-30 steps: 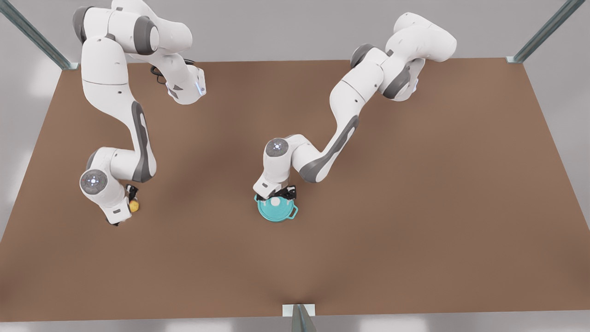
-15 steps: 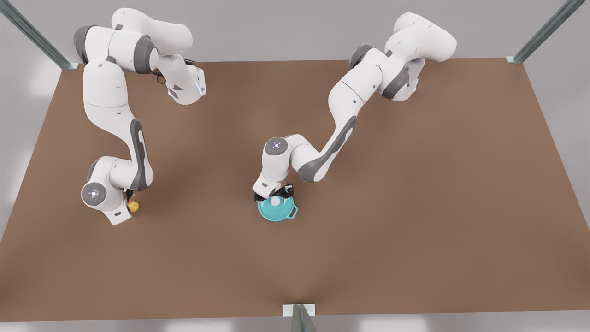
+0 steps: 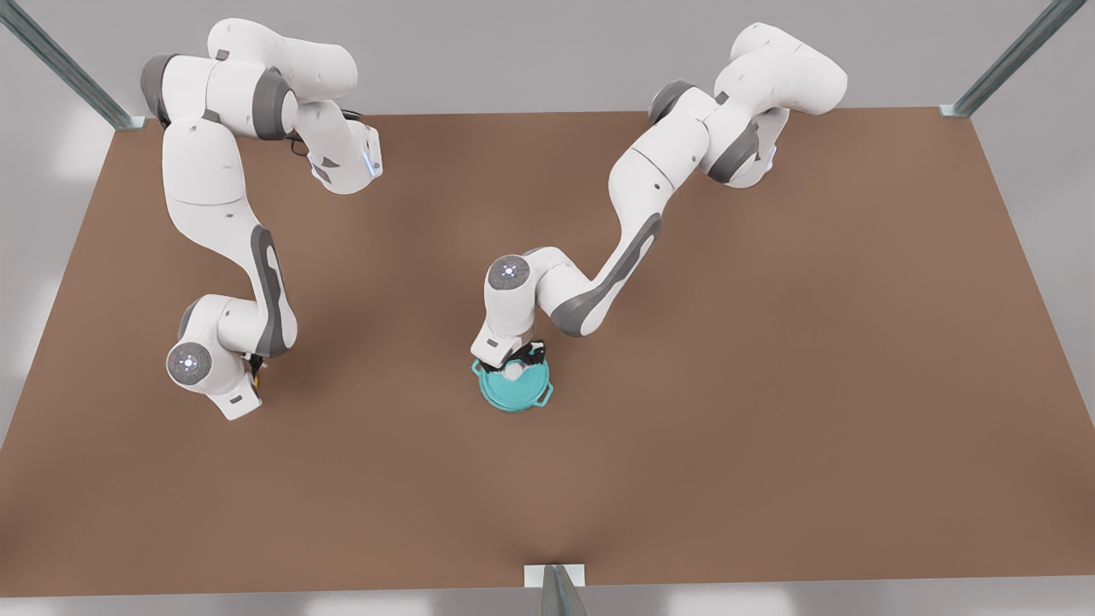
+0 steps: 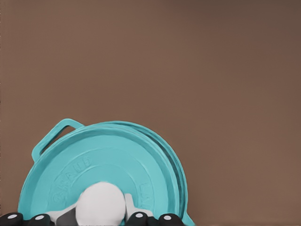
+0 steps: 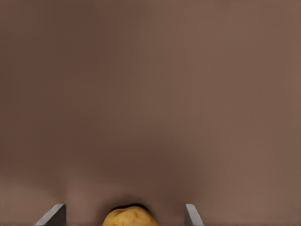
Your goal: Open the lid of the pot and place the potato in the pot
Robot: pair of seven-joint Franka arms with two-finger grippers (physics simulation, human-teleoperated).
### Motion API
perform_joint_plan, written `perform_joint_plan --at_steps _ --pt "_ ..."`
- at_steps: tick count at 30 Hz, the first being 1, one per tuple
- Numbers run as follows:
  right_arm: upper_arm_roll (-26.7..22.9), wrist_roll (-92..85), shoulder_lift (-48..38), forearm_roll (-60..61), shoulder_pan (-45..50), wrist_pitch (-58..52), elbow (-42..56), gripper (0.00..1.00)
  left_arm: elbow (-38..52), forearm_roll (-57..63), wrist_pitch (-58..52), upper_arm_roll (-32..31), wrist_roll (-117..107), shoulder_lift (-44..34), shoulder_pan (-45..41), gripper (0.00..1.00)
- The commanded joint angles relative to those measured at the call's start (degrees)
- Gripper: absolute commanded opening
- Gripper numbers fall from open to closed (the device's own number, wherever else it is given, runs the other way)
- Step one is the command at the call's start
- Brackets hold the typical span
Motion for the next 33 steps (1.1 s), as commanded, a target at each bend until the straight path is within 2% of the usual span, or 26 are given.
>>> perform_joint_plan --at_steps 1,3,6,9,10,11,14,15,17,18,19,20,23,24,27,32,33 --pt "-0.01 -2.01 0.13 0.13 -0.01 0.01 0.10 0.95 0.07 -0.59 -1.83 0.08 1.68 -0.49 0.38 0.34" --pt "-0.01 -2.10 0.39 0.04 -0.19 0.10 0.19 0.95 0.24 -4.01 -6.65 -0.19 13.96 -2.51 6.08 0.34" --pt "-0.01 -2.71 0.39 -0.05 -0.98 0.01 0.80 0.95 0.24 -9.55 -8.33 -0.45 31.37 -3.57 16.54 0.34" --pt "-0.01 -2.80 0.39 -0.14 -1.07 -0.07 0.98 0.92 0.07 -10.44 -0.69 -0.19 39.04 0.39 19.19 0.36" --pt "-0.01 -2.80 0.39 -0.14 -1.07 -0.07 0.98 0.91 0.07 -10.44 -0.33 -0.10 40.00 0.65 19.28 0.39" --pt "-0.01 -2.80 0.39 -0.14 -1.42 0.01 0.98 0.91 0.07 -10.35 -0.42 0.08 40.62 0.56 19.28 1.00" --pt "-0.01 -2.80 0.66 -0.14 -1.77 0.01 0.98 0.89 0.07 -10.26 -2.70 0.34 43.51 -0.14 19.63 1.00" --pt "-0.01 -2.80 0.74 -0.14 -1.77 0.01 0.98 0.88 0.07 -10.00 -10.51 0.43 50.97 -2.95 21.39 1.00" --pt "-0.01 -2.80 0.92 -0.14 -1.77 0.01 0.80 0.85 -0.02 -10.26 -31.95 0.34 59.50 -16.21 26.57 1.00" --pt "-0.01 -2.97 0.83 -0.05 -1.77 -0.07 0.80 0.81 -3.87 -14.03 -42.43 -0.01 64.26 -25.09 30.79 1.00" --pt "0.26 -3.06 0.83 -0.05 -1.77 -0.16 0.71 0.79 -28.27 -20.36 -31.48 0.08 65.93 -44.31 37.38 1.00" --pt "0.34 -3.06 0.83 -0.05 -1.77 -0.43 0.71 0.76 -40.54 -21.25 -26.17 0.34 66.64 -52.96 40.02 1.00" --pt "0.43 -3.15 0.83 -0.05 -1.77 -0.51 0.80 0.64 -36.94 -20.28 -27.93 2.80 68.66 -52.44 42.31 1.00" --pt "0.43 -3.15 0.74 -0.05 -1.77 -0.60 0.80 0.62 -36.93 -20.19 -28.11 5.17 70.59 -51.91 42.57 1.00" --pt "0.52 -3.50 0.66 -0.14 -1.77 -0.60 0.89 0.56 -34.47 -20.72 -27.93 5.44 70.59 -50.33 45.73 1.00" --pt "1.05 -4.29 -0.83 -0.05 -1.59 -2.54 0.89 0.55 -34.39 -20.90 -27.84 5.35 69.28 -49.54 45.47 1.00" --pt "1.13 -4.29 -0.93 -0.05 -1.68 -2.89 0.89 0.55 -33.95 -22.21 -27.40 4.82 63.93 -49.01 43.20 1.00"
